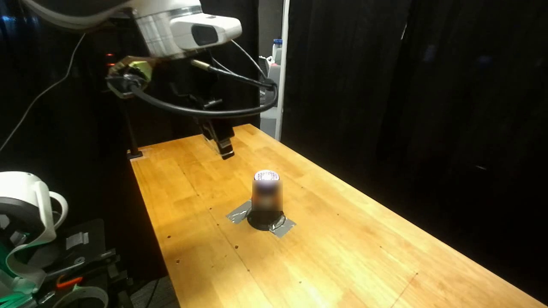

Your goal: Put the rubber band on the cup

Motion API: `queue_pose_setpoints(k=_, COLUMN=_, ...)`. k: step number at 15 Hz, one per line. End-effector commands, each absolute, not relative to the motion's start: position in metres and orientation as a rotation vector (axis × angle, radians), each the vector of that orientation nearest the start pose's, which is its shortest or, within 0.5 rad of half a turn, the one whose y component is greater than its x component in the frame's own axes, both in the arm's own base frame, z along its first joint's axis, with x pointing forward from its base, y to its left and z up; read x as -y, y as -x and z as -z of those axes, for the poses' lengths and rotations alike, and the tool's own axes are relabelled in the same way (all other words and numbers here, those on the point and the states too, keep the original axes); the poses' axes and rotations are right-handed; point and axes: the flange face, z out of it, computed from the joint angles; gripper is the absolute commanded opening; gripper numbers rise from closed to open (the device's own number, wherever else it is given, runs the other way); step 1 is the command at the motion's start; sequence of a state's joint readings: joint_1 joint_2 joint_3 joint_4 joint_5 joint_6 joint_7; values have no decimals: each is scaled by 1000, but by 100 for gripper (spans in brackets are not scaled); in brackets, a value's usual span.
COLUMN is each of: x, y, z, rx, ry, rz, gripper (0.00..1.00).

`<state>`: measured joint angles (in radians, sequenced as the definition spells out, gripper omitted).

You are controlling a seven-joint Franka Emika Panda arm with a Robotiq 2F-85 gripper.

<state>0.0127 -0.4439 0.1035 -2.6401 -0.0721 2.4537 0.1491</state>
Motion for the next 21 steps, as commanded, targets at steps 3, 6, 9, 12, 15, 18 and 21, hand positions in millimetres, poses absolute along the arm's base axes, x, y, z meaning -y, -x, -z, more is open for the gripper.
queue_pose_setpoints(k=3, x=-60, y=-497, z=-369, rx=-49, ry=3143, rz=466, gripper=100)
queue_pose_setpoints(k=6, x=-60, y=-527, z=-348, rx=-65, ry=3177, rz=389, gripper=100)
queue_pose_setpoints(k=9, x=-65, y=-543, z=-327, rx=-72, ry=3224, rz=249, gripper=100)
queue_pose_setpoints(k=12, x=-77, y=-554, z=-314, rx=-125, ry=3260, rz=103, gripper=100)
queue_pose_setpoints(k=15, x=-94, y=-563, z=-309, rx=-158, ry=3219, rz=7, gripper=100)
queue_pose_setpoints(k=18, x=-102, y=-568, z=-300, rx=-194, ry=3241, rz=-36, gripper=100)
queue_pose_setpoints(k=21, x=-100, y=-557, z=-295, rx=-150, ry=3232, rz=-25, gripper=100)
